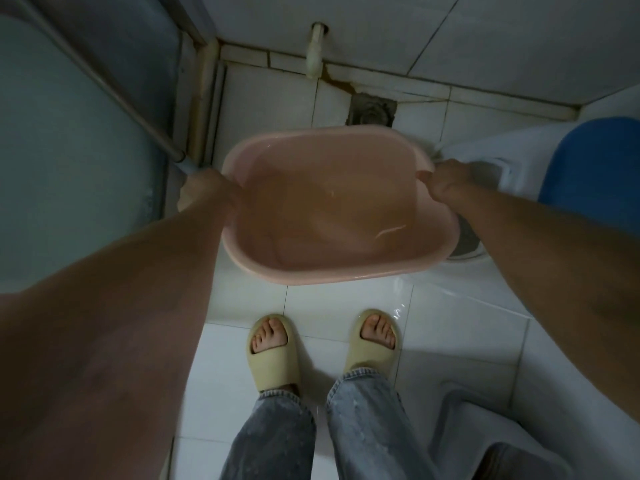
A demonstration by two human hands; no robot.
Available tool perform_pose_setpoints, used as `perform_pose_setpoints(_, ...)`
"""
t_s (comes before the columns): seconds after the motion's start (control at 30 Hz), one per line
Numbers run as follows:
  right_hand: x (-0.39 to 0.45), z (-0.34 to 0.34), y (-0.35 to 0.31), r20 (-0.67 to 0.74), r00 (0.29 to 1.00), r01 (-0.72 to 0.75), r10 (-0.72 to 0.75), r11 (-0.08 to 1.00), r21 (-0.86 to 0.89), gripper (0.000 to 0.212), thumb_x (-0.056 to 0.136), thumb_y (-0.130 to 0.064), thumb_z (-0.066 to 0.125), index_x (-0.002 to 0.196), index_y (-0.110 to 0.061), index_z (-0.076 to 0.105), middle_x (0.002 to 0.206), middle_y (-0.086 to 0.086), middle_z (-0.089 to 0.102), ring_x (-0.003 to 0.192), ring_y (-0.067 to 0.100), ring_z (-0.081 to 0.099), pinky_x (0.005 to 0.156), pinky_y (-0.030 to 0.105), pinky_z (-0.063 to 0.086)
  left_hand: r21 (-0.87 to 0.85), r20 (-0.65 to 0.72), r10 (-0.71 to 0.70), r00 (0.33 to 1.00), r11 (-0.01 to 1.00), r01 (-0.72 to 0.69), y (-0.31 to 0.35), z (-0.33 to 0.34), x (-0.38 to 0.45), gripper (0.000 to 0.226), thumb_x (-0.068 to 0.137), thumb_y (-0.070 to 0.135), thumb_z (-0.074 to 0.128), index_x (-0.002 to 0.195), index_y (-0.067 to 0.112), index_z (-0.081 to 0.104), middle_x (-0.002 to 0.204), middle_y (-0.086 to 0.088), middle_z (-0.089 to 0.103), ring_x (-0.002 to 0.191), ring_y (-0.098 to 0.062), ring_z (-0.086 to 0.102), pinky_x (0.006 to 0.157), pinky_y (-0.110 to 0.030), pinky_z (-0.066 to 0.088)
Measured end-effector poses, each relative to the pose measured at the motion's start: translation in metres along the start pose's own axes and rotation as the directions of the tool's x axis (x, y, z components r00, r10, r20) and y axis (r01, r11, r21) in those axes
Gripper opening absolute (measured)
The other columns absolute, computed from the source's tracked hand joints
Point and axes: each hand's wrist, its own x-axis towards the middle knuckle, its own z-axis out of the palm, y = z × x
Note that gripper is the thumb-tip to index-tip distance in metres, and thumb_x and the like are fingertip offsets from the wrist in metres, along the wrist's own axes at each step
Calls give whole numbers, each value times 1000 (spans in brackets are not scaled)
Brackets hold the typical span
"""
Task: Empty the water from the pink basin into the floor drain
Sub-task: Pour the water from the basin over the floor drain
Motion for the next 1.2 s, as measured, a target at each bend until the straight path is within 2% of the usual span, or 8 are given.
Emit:
perform_pose_setpoints(0.13,1,1,-3,4,1000,-4,4,1000,10,55,99,-40,43,130,6,50,129,26,56,118,38,55,93,37,44,-27,2,-19,1000,999,19,3,-3,-1,38,92,28,54,119,1,60,117,-17,64,109,-36,63,90,-42,54)
perform_pose_setpoints(0.27,-1,1,-5,0,1000,-14,14,1000,11,56,100,-37,43,134,7,45,135,26,51,123,38,50,98,37,41,-31,6,-7,1000,999,7,6,-6,-3,39,92,27,55,120,-1,58,120,-20,63,110,-37,62,88,-42,52)
perform_pose_setpoints(0.37,-1,-1,-7,3,1000,-15,15,1000,17,56,100,-35,43,136,8,43,138,27,48,126,38,48,101,38,39,-52,27,-3,1000,999,4,10,-9,-4,35,93,26,54,115,0,60,114,-20,65,105,-37,64,80,-39,52)
perform_pose_setpoints(0.53,-4,-5,-10,24,999,-37,36,998,47,58,99,-35,45,139,7,40,142,26,45,130,38,45,104,39,37,-62,12,-6,1000,998,7,12,-9,-8,37,93,25,54,120,-2,57,119,-21,64,110,-39,62,91,-45,53)
perform_pose_setpoints(0.67,-5,-8,-12,29,999,-17,17,1000,-6,57,101,-33,41,139,10,39,144,26,42,132,38,43,107,38,34,-82,28,-16,999,996,18,14,-11,-8,42,93,20,55,127,-4,51,118,-19,64,108,-39,63,91,-48,54)
perform_pose_setpoints(0.83,-8,-14,-16,11,1000,-6,7,997,-72,55,102,-33,39,138,9,40,143,25,44,130,37,44,104,37,35,-50,44,15,999,999,-12,15,-13,-9,30,92,21,55,113,0,62,112,-20,67,103,-37,65,81,-42,53)
perform_pose_setpoints(1.0,-12,-20,-19,-5,1000,2,-2,996,-88,53,102,-32,38,138,7,42,142,24,45,130,36,45,103,36,36,-59,41,-5,999,998,7,15,-16,-9,33,92,21,54,116,0,61,116,-21,66,108,-37,64,90,-43,54)
perform_pose_setpoints(1.2,-13,-22,-21,-12,1000,-3,2,996,-84,50,102,-32,41,131,8,48,136,26,51,125,37,49,101,38,38,-63,45,8,999,998,-5,17,-19,-10,33,92,20,55,115,-2,61,113,-21,66,104,-38,65,88,-44,55)
